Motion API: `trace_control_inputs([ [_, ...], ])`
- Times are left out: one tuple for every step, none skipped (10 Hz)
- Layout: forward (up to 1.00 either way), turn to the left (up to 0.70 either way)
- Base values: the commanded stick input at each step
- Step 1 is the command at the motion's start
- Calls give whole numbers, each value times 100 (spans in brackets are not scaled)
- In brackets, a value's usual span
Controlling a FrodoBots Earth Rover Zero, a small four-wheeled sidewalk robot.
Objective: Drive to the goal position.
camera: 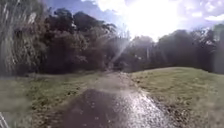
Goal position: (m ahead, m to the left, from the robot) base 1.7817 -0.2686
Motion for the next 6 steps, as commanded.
trace_control_inputs([
  [70, 0],
  [70, 0],
  [70, 0],
  [70, 0],
  [70, 0],
  [70, 0],
])
